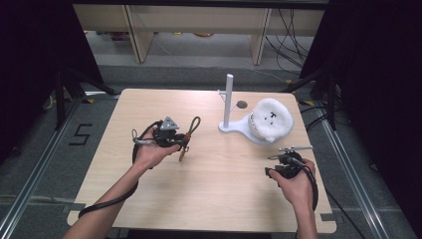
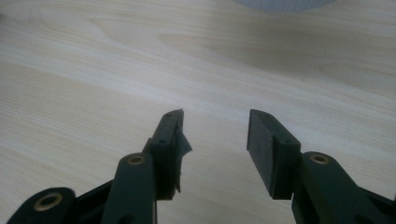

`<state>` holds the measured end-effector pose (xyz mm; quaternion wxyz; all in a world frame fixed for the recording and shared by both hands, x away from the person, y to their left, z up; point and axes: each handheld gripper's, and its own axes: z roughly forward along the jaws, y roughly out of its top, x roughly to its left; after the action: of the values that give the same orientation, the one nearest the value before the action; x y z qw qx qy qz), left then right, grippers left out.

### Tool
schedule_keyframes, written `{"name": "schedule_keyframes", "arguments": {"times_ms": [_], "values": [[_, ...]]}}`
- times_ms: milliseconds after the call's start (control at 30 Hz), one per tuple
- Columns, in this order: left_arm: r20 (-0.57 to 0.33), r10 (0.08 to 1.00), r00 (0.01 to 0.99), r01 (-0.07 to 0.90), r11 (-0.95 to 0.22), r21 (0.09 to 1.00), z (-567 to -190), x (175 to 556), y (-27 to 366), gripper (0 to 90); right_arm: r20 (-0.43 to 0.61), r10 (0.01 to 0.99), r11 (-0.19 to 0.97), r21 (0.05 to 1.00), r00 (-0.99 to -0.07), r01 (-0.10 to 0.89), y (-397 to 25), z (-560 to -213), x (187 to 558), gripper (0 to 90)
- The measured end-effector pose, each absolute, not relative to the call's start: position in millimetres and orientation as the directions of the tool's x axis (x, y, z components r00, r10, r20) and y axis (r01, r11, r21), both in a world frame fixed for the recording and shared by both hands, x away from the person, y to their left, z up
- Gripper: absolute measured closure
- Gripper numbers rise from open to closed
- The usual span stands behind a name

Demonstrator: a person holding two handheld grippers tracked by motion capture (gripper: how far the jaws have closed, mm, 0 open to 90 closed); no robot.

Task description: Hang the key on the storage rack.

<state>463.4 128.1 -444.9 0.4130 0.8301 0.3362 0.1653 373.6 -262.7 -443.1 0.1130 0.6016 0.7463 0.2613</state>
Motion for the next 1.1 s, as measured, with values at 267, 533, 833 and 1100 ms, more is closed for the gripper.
{"name": "schedule_keyframes", "arguments": {"times_ms": [267, 533, 833, 1100], "values": [[-0.002, 0.696, 0.718, 0.403, -0.413, 0.817, -439.0, 463.2, 122.5, 68.5, 0.140, 0.956, 0.148, 0.530, -0.258, 0.835, -264.3, -442.6, 373.0, 56.5], [-0.003, 0.692, 0.722, 0.389, -0.401, 0.829, -433.7, 465.4, 117.5, 68.5, 0.123, 0.955, 0.159, 0.556, -0.270, 0.816, -266.5, -444.7, 374.5, 56.4], [0.011, 0.687, 0.726, 0.371, -0.405, 0.836, -423.5, 467.1, 112.7, 68.5, 0.124, 0.958, 0.153, 0.539, -0.258, 0.829, -265.8, -444.8, 374.0, 56.2], [0.011, 0.680, 0.733, 0.362, -0.404, 0.840, -414.0, 470.9, 108.4, 68.5, 0.129, 0.961, 0.141, 0.526, -0.243, 0.839, -264.1, -445.1, 373.5, 56.0]]}}
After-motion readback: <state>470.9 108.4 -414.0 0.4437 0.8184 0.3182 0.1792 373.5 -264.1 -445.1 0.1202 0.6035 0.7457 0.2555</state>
